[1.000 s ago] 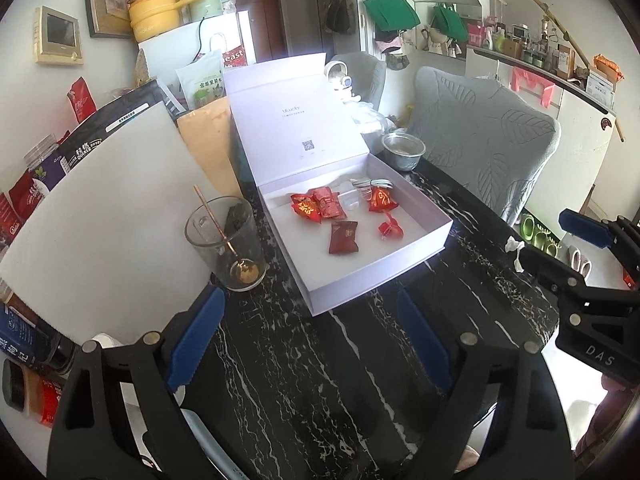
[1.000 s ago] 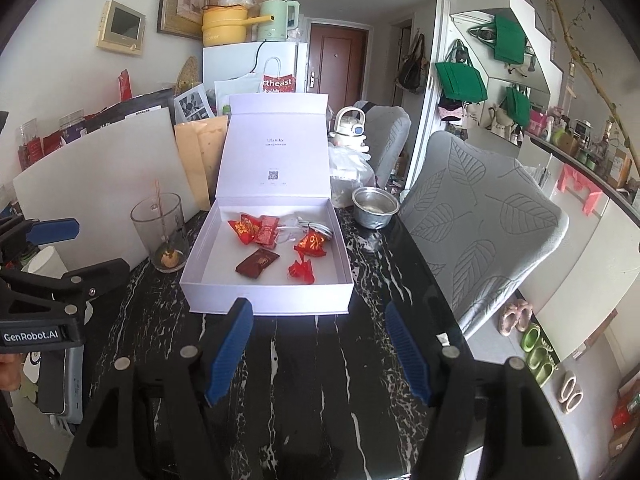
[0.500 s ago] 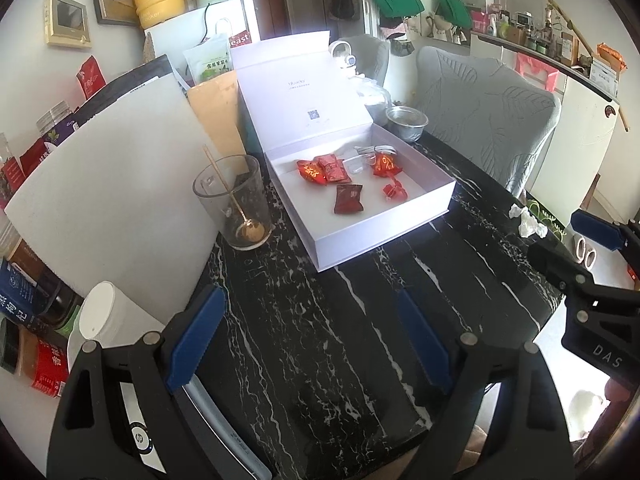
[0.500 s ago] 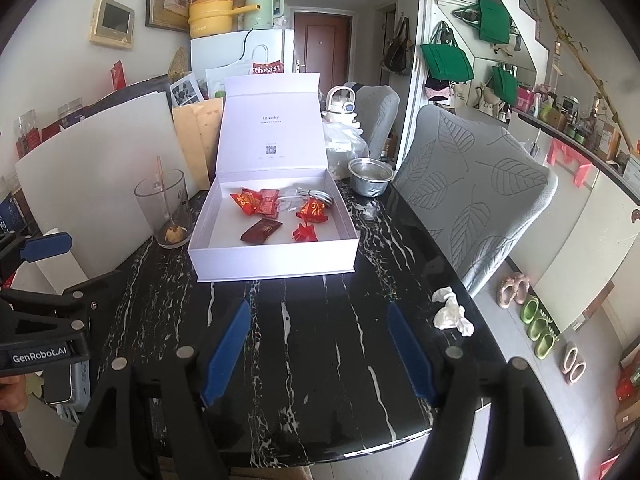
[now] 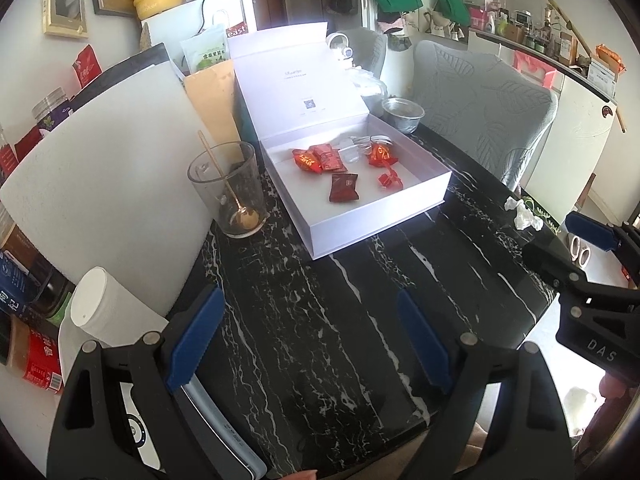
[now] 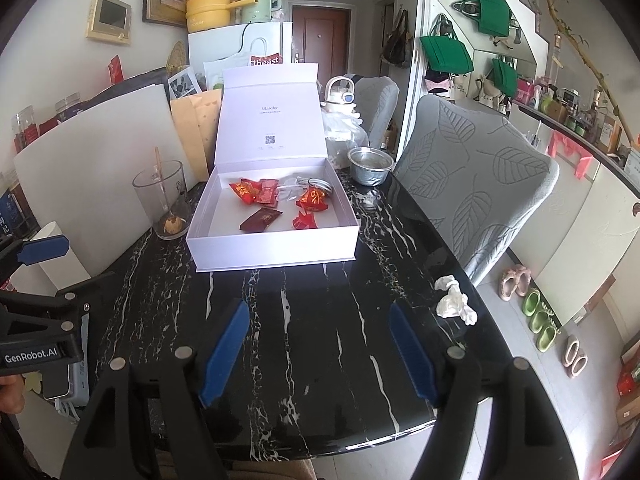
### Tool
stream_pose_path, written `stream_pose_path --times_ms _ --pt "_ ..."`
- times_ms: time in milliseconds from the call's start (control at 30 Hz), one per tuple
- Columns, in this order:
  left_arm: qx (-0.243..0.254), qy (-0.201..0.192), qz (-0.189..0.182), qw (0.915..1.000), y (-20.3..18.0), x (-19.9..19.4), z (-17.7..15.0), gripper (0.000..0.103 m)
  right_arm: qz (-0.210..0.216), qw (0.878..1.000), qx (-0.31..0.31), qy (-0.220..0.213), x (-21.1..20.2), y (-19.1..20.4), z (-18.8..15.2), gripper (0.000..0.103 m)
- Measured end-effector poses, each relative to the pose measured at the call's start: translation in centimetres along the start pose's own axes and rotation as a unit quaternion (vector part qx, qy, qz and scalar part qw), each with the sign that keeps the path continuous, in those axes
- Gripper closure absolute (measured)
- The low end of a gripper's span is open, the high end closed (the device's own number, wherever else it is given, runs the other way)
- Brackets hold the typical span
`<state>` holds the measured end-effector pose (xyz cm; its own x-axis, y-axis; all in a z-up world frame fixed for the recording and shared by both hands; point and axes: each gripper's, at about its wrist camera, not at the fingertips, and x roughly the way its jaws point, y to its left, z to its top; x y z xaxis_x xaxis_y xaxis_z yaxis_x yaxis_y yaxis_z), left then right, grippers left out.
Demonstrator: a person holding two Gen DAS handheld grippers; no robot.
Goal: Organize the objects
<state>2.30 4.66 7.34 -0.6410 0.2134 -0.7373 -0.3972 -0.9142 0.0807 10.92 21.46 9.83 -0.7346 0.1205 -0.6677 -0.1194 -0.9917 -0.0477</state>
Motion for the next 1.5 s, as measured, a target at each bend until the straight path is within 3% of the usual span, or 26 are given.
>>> stream_pose_path --times_ms 1500 --pt "-0.003 0.022 -0.009 0.9997 0.6 1.5 0.6 0.015 -0.008 1.0 -0.005 0.017 1.7 0.1 0.6 0.029"
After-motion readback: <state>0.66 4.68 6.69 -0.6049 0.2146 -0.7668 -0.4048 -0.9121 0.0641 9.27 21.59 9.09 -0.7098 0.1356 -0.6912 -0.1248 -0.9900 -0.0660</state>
